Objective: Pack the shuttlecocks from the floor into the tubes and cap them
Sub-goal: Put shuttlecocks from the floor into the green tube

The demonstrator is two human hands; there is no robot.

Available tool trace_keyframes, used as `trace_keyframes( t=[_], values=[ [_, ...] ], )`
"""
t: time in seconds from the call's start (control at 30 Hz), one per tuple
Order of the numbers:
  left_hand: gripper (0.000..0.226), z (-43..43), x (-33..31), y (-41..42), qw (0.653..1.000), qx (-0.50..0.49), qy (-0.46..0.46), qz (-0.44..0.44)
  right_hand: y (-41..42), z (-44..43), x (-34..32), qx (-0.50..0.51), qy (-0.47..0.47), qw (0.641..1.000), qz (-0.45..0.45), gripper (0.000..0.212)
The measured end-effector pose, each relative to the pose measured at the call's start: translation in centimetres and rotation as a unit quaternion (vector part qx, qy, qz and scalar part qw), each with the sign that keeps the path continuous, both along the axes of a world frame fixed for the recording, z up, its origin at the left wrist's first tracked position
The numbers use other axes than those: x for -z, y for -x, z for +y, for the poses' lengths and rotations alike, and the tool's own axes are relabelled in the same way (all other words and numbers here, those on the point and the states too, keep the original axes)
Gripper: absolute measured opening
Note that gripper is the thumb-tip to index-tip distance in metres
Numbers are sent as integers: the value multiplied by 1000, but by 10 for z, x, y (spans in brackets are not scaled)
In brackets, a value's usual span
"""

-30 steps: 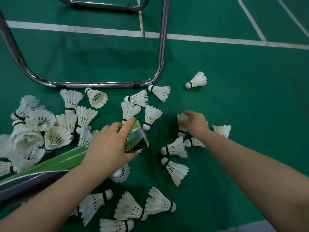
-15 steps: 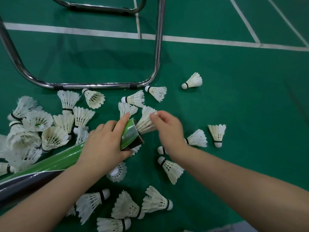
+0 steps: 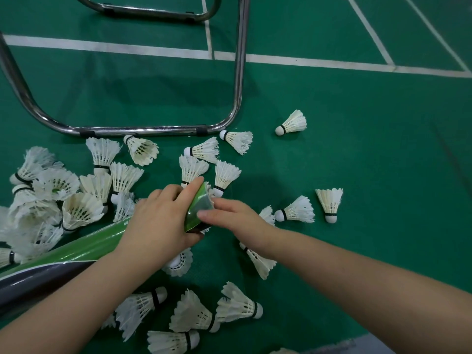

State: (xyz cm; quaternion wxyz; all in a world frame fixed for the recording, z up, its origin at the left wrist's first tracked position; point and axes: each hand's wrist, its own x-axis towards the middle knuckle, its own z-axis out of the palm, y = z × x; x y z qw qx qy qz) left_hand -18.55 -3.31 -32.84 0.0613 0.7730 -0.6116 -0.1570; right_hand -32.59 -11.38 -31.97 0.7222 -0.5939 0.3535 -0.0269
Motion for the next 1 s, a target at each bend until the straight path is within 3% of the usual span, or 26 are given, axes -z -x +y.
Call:
trace_keyframes(
  t=[0.13,0.23,0.3,0.43,0.6,0.77,0.87,0.93,1.0],
  values=[
    [100,3,-7,7,1000,17,18,10,0,-10,-8,-113,-22,993,28,51],
    [104,9,-6,14,998,58,28,-2,3,-11,-12,-212,-35,976,35,42],
    [103,12,-4,19,996,76,37,-14,6,-8,-11,-225,-44,973,36,36],
    [101,6,-12,28,997,68,36,13,13,-5,-8,-21,-88,996,28,42],
    [101,3,-22,34,997,57,43,22,40,-24,-26,142,40,988,35,26],
    [99,16,-13,35,998,66,13,-4,76,-17,-4,227,69,952,193,15],
    [100,20,-6,35,998,55,2,10,93,9,23,117,135,919,351,20],
    [101,21,-4,35,998,53,3,15,102,22,31,10,221,868,445,32],
    [101,21,-5,35,998,55,6,13,107,26,38,-36,286,830,478,39]
  ],
)
